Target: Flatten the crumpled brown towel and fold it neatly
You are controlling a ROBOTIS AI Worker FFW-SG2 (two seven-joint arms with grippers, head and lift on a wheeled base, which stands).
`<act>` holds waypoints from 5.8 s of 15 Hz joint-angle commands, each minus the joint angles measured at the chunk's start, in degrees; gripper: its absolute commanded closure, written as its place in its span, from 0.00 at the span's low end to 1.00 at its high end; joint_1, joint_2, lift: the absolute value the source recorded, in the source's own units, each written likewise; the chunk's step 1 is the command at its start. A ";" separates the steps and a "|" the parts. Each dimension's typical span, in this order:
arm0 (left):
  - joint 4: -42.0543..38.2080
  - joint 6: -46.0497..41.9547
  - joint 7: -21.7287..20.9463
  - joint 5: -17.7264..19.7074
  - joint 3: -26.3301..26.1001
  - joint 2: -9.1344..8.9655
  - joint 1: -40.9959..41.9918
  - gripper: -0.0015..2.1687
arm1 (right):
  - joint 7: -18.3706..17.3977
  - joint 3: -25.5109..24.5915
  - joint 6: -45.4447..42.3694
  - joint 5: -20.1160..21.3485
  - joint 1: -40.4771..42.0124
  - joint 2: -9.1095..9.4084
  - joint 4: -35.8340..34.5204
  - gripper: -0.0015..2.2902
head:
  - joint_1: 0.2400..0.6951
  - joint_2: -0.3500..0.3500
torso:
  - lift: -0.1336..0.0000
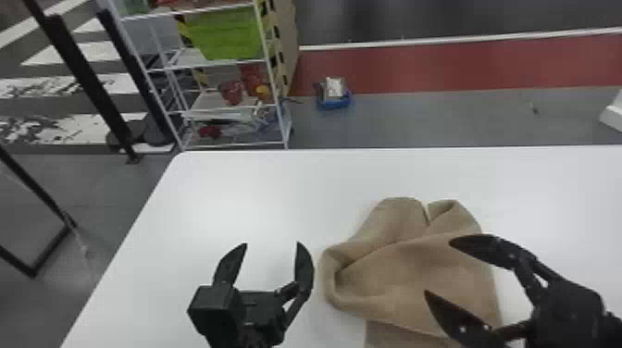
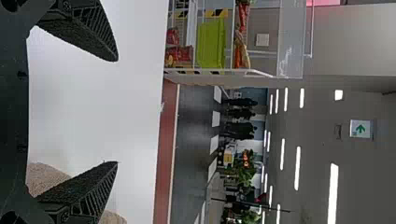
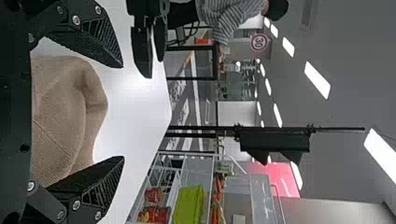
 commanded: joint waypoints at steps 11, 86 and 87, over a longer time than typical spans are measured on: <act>0.44 1.67 -0.77 0.52 0.07 0.02 -0.79 0.04 | 16.22 -21.02 25.64 1.67 4.64 -7.15 -11.03 0.09 | 1.00 0.47 | 0.07; -1.05 4.13 -1.38 0.52 1.21 0.11 0.18 0.04 | -21.31 2.09 51.48 10.63 -23.66 1.99 -0.75 0.05 | 1.00 0.63 | 0.07; -0.88 4.13 -1.38 0.52 1.04 0.11 -0.09 0.04 | -21.31 0.42 53.59 10.72 -22.96 1.38 -0.84 0.09 | 1.00 0.60 | 0.07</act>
